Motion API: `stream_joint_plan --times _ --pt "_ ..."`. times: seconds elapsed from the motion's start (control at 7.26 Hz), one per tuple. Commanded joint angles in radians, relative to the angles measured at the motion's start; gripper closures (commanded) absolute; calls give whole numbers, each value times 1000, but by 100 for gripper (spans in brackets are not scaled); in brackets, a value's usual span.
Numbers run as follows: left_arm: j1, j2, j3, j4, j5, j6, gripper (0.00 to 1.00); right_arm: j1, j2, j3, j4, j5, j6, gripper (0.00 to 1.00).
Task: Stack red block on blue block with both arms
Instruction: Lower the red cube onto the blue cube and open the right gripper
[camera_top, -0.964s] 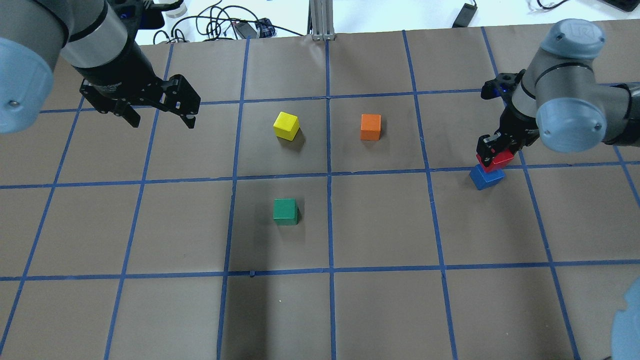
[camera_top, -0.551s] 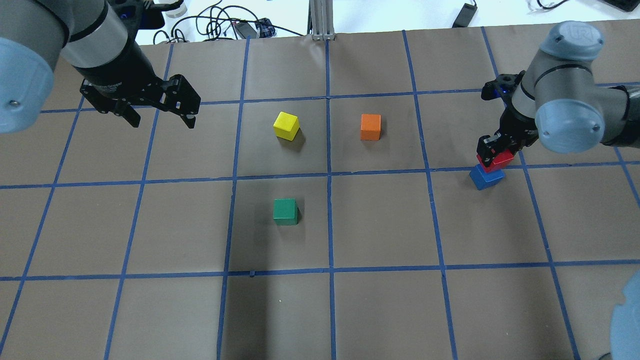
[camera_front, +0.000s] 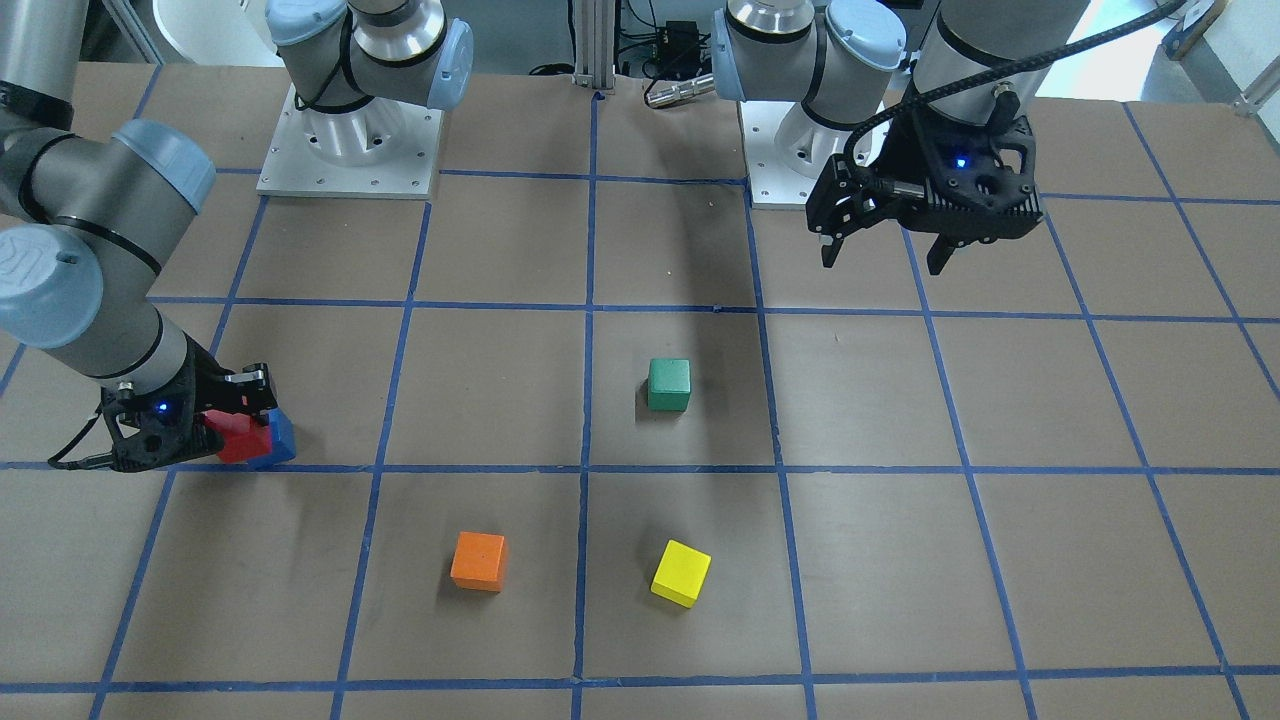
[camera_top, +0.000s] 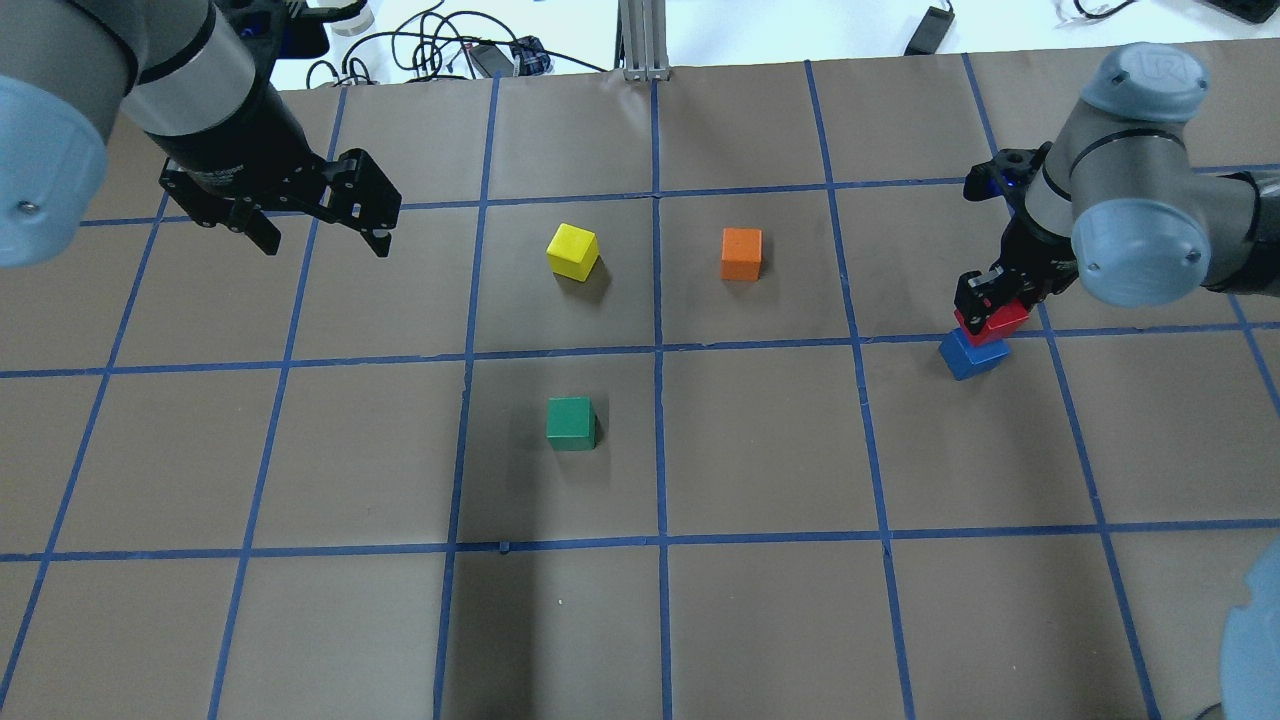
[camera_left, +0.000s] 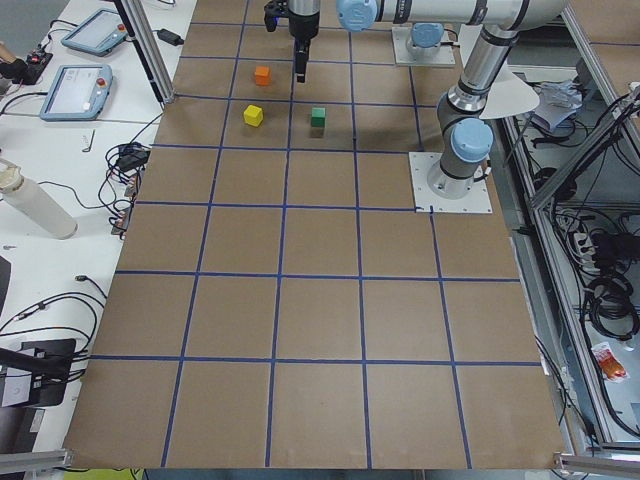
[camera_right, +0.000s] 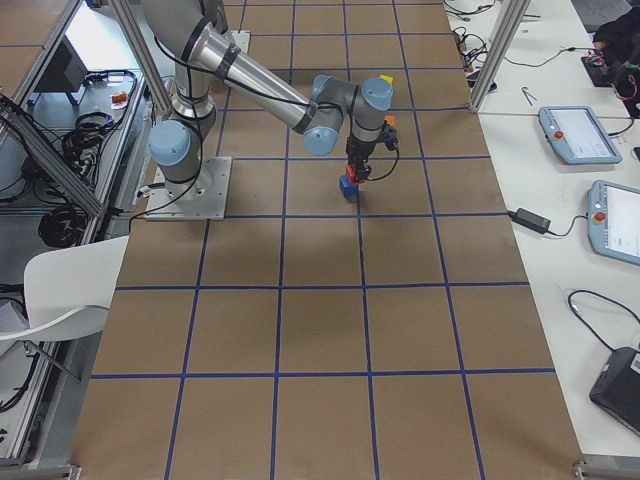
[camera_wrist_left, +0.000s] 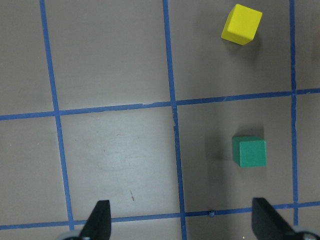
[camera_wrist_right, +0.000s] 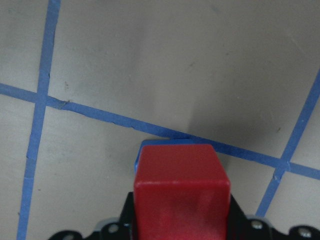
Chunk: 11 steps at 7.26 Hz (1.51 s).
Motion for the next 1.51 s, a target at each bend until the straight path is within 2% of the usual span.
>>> stream_joint_plan --times 0.0,0.69,0.83,0.96,1.1,1.24,1.38 --pt "0 2 -1 -1 0 0 0 0 0 0 11 -14 0 58" --pt "0 2 0 -1 0 0 0 0 0 2 17 -12 0 58" --pt "0 2 0 1 0 2 0 0 1 2 17 -12 0 53" --pt "0 2 0 1 0 0 0 0 1 2 16 -12 1 39" --pt "0 1 0 1 0 2 0 0 3 2 14 -12 0 30" --pt "0 2 0 1 0 2 0 0 3 2 14 -14 0 9" --pt "0 1 0 1 0 2 0 0 1 2 16 -14 1 2"
